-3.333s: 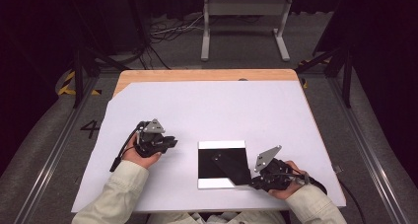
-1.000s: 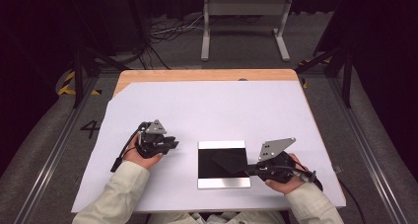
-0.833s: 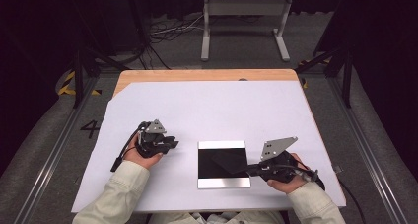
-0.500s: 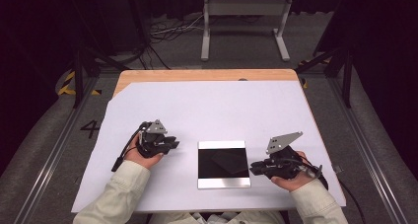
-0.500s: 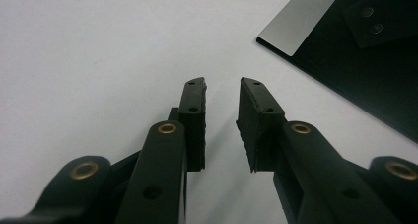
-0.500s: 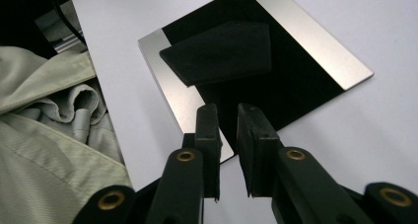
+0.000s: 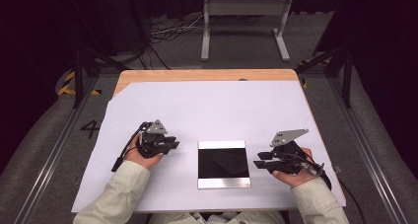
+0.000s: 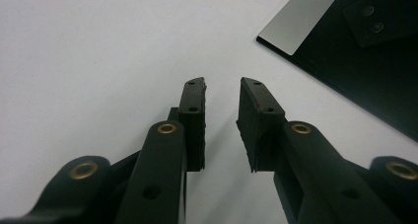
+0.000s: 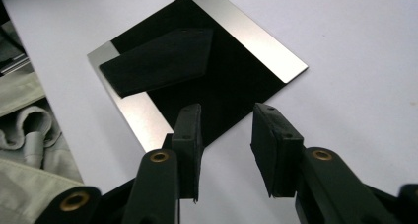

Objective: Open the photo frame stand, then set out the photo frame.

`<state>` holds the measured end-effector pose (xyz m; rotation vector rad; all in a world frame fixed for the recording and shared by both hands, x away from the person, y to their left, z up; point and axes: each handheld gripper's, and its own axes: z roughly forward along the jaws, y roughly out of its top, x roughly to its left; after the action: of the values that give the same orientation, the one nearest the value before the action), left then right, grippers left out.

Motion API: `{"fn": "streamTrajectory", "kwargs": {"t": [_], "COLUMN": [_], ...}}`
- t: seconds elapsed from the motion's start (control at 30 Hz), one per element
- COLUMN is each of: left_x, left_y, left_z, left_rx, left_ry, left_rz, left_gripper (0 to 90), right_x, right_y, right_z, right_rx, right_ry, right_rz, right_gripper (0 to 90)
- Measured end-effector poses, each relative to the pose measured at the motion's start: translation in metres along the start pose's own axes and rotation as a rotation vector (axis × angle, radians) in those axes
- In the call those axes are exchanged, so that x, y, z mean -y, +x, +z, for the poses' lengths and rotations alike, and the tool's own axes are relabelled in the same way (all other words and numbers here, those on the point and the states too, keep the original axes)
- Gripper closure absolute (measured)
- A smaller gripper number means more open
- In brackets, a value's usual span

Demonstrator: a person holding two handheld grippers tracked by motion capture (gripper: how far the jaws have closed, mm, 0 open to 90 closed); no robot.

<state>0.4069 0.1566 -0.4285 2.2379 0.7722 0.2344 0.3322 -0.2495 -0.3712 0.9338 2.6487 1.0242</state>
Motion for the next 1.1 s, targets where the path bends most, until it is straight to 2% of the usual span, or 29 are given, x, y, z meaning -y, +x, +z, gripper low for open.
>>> {"fn": "streamTrajectory", "kwargs": {"t": [0.13, 0.27, 0.37, 0.43, 0.57, 0.67, 0.87, 0.9, 0.97, 1.1], "left_x": [0.0, 0.0, 0.0, 0.0, 0.0, 0.0, 0.001, 0.001, 0.002, 0.002], "left_y": [0.0, -0.001, -0.001, -0.001, -0.001, -0.001, -0.002, -0.002, -0.002, -0.003], "left_z": [0.001, 0.001, 0.0, -0.001, 0.0, 0.001, -0.001, -0.001, -0.001, -0.001], "left_rx": [0.0, -0.002, -0.004, -0.006, -0.005, -0.007, -0.01, -0.013, -0.015, -0.017], "left_ry": [0.0, 0.001, 0.001, 0.001, 0.002, 0.006, 0.01, 0.009, 0.011, 0.011], "left_rz": [-0.001, 0.002, 0.002, 0.002, 0.002, 0.004, 0.007, 0.005, 0.006, 0.009], "left_gripper": [73.2, 73.2, 73.2, 73.2, 73.2, 73.2, 73.0, 73.0, 73.0, 73.0], "right_x": [-0.001, -0.002, -0.004, -0.006, -0.008, -0.01, -0.013, -0.016, -0.018, -0.02], "right_y": [-0.001, -0.003, -0.004, -0.004, -0.008, -0.013, -0.014, -0.014, -0.016, -0.017], "right_z": [-0.001, -0.004, -0.006, -0.007, -0.01, -0.011, -0.011, -0.01, -0.01, -0.01], "right_rx": [0.037, 0.051, 0.078, 0.109, 0.135, 0.121, 0.127, 0.123, 0.102, 0.096], "right_ry": [-0.006, 0.001, -0.02, -0.036, -0.067, -0.058, -0.064, -0.063, -0.062, -0.056], "right_rz": [0.016, 0.033, 0.033, 0.046, 0.098, 0.149, 0.171, 0.21, 0.252, 0.282], "right_gripper": [60.9, 61.1, 55.7, 55.2, 55.0, 52.3, 51.1, 49.8, 47.7, 44.4]}}
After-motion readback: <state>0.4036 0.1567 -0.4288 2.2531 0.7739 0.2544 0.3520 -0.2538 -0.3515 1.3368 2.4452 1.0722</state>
